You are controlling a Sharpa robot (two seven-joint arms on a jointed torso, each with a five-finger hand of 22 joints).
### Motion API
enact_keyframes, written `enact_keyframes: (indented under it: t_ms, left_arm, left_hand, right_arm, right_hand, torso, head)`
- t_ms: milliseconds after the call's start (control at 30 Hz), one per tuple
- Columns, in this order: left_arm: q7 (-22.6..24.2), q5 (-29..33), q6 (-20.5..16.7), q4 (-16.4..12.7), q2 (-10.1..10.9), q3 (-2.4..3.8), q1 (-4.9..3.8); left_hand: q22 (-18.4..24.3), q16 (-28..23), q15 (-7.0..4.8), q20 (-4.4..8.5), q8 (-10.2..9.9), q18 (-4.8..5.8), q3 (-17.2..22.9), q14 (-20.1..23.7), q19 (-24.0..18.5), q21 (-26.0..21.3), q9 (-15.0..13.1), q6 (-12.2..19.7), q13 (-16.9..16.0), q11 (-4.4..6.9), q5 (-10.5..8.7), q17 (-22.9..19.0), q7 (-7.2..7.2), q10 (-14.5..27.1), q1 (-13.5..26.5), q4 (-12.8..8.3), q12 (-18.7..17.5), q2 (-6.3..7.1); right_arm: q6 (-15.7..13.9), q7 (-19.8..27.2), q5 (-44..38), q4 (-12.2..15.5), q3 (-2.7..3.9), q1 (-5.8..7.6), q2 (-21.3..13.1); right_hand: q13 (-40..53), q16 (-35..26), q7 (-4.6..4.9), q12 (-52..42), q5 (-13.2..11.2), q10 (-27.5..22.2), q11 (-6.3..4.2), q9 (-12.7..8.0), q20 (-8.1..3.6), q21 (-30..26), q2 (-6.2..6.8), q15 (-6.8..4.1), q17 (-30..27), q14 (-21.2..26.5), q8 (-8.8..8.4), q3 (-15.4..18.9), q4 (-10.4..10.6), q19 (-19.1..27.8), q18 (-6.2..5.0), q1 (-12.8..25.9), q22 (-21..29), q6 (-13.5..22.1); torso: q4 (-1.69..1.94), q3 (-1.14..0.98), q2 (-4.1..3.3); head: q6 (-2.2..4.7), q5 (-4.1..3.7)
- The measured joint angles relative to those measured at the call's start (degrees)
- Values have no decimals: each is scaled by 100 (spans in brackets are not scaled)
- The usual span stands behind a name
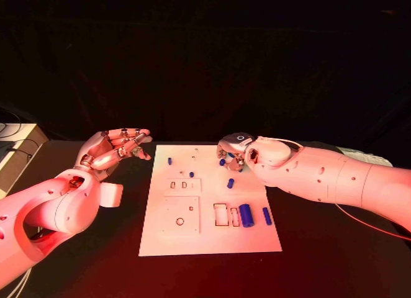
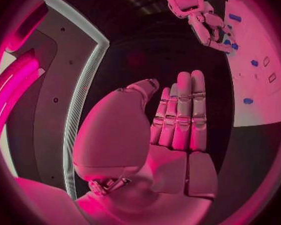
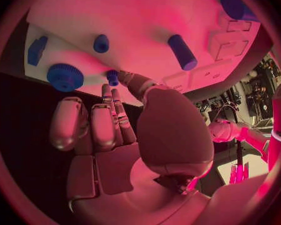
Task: Assemble the parts on the task board
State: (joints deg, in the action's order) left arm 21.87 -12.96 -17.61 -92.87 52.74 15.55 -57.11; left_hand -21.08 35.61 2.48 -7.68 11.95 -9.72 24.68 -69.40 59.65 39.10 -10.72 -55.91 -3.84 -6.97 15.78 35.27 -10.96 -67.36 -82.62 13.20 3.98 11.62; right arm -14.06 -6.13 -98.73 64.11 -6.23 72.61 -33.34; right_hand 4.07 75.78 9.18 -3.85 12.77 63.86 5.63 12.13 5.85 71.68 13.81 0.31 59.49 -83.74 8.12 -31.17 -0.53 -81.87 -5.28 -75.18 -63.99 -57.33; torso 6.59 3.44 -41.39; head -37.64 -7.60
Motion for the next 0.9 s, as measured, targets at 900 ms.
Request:
enact_keyframes:
  t_ms: [900]
  left_arm:
    - [-29,-17,4,-3,24,13,0]
  left_hand:
    - [-26,23,20,-20,0,0,1,20,-20,22,-4,0,0,-20,0,18,0,20,0,-1,-8,0]
  right_arm:
    - [-5,0,45,-65,15,11,48]
  right_hand:
    - [-3,134,-6,0,-268,310,-38,171,0,78,-211,0,-10,0,141,-371,210,0,0,-44,-116,-213]
  torso:
    - [27,20,-92]
  head:
    - [8,-26]
